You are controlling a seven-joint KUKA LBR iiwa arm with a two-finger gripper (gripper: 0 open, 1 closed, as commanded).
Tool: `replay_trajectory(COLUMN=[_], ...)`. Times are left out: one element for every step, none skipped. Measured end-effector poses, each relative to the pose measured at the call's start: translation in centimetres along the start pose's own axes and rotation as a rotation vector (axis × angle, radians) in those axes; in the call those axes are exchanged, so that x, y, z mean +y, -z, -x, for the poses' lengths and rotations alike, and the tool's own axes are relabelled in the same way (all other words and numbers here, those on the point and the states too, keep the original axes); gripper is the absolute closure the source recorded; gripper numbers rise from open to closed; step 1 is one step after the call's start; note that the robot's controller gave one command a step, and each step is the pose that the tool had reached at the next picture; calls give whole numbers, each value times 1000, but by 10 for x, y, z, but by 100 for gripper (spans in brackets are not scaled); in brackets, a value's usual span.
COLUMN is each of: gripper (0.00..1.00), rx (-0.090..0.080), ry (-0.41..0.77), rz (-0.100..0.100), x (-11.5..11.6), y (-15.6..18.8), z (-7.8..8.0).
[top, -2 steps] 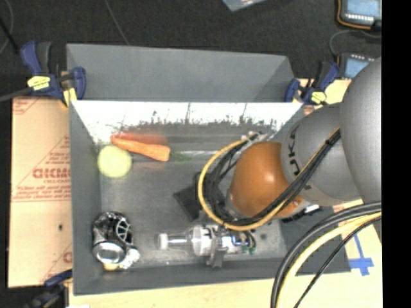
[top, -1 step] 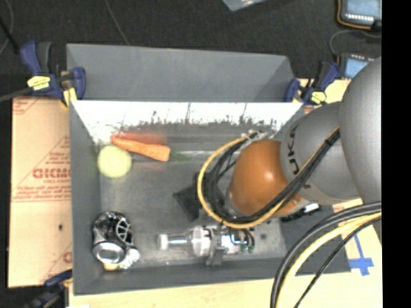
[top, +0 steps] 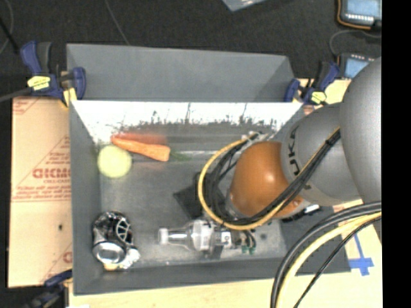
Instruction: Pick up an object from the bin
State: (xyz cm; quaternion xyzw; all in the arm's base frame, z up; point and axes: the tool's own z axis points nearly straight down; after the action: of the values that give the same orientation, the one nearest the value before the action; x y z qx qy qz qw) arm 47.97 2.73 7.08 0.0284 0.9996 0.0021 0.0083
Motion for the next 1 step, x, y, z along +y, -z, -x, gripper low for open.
replay_trajectory(gripper=[100], rx=[0], ry=[0], rz=[0], x=[0], y=[0], z=[0])
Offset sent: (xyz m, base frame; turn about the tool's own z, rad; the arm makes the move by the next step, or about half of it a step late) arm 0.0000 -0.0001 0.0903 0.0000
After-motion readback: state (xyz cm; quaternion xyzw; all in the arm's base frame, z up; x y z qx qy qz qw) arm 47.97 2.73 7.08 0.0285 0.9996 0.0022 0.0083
